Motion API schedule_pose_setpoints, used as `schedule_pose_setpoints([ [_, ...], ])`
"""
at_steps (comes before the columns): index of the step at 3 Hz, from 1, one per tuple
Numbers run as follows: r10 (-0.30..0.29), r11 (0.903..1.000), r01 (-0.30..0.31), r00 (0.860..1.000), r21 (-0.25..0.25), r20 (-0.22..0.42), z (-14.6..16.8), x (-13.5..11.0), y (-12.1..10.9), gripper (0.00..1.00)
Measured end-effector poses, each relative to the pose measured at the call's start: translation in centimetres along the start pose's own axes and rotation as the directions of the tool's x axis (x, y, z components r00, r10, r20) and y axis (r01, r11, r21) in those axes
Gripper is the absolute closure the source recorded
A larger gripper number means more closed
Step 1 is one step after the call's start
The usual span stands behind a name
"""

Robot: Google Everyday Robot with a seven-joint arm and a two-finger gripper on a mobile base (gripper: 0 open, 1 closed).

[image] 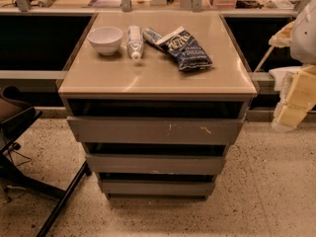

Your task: Open middle drawer

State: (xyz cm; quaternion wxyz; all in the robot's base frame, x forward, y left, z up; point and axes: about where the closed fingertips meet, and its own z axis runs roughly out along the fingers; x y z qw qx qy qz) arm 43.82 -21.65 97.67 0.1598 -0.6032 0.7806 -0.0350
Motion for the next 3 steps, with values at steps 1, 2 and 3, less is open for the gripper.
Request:
schedule_pose_setpoints([
  [1,0.0,1.0,0.0,1.0,0.0,0.0,0.0,0.0,0.0,0.0],
  [2,-0.029,0.9995,0.029,0.999,0.01,0.045,1.0,-0.3,1.2,0.0],
  [3,-0.074,0.997,0.069,0.987,0.035,0.143,2.8,-2.0,4.9,0.0],
])
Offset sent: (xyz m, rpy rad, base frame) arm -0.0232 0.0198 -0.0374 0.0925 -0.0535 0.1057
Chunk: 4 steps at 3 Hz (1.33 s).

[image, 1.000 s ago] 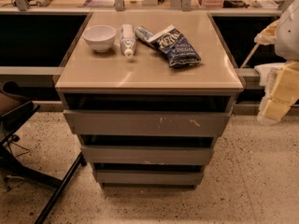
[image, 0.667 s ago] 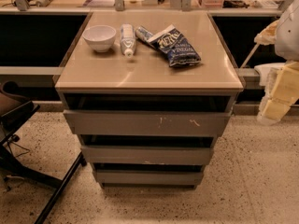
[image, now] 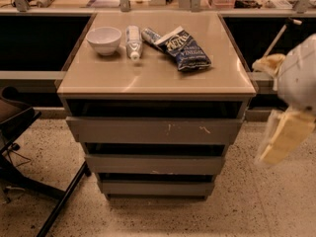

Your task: Open middle drawer

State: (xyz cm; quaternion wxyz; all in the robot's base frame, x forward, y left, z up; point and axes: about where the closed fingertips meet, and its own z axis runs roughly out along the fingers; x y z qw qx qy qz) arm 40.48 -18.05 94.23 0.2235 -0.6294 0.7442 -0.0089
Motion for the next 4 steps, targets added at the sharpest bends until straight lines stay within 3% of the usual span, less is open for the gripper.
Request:
schedule_pose_setpoints([
  [1,0.03,0.9989,-0.025,0.989,-0.04,0.142,5.6,-1.5,4.3,0.0],
  [2,0.138,0.9775,-0.089,0.955,-0.191,0.264,15.9,-3.5,8.9,0.0],
  [3,0.282,0.9063,-0.182,0.933,-0.381,0.224,27.8,-3.0,15.0,0.0],
  [4,0.371,0.8592,-0.257,0.909,-0.442,0.192,31.8,-2.9,17.0,0.0],
])
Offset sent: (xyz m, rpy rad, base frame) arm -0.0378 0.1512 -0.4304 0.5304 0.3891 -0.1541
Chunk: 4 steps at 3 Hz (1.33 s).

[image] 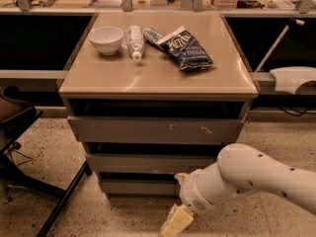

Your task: Open middle drawer

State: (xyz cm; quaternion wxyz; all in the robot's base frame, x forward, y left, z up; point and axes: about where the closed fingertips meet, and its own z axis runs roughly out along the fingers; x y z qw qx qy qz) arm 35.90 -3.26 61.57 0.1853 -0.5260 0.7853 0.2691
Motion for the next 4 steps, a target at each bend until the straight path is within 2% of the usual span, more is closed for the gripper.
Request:
schedule_pose_setpoints([
  [1,0.001,1.0,-0.001,1.0,0.003,0.001,-0.1,0.0,-0.1,0.0],
  [2,0.046,0.9989,-0.047,0.997,0.003,0.067,2.3,0.1,-2.0,0.0],
  [3,0.126,0.9895,-0.138,0.969,0.043,0.214,6.2,-1.0,-6.5,0.0],
  [4,0.117,0.9721,-0.172,0.944,0.159,0.309,6.4,-1.9,-8.7,0.0],
])
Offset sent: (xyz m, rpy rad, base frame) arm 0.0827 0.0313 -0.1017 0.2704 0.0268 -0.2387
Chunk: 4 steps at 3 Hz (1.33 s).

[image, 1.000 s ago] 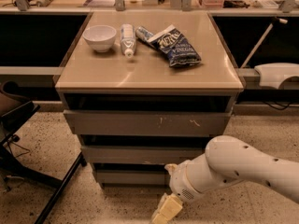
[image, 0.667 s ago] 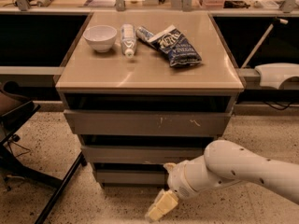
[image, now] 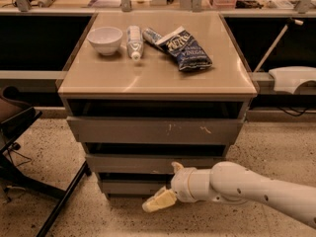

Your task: Open middle drawer

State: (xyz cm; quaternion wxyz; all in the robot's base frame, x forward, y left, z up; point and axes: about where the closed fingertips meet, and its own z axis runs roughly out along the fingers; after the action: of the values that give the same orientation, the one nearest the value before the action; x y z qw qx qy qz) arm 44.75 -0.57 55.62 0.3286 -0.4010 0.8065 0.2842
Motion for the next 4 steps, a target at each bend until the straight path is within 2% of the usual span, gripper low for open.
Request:
schedule_pose_setpoints([
  [1,-0.001,0.9973,-0.001,0.999,0.073,0.033,0.0,-0.9,-1.8,0.0],
  [2,0.02,0.9984,-0.022,0.999,0.053,0.031,1.3,-0.1,-3.8,0.0],
  [3,0.024,0.9986,-0.027,0.998,0.046,0.059,2.8,-1.2,-12.8,0.0],
  [4,0.024,0.9986,-0.027,0.998,0.046,0.059,2.8,-1.2,-12.7,0.0],
])
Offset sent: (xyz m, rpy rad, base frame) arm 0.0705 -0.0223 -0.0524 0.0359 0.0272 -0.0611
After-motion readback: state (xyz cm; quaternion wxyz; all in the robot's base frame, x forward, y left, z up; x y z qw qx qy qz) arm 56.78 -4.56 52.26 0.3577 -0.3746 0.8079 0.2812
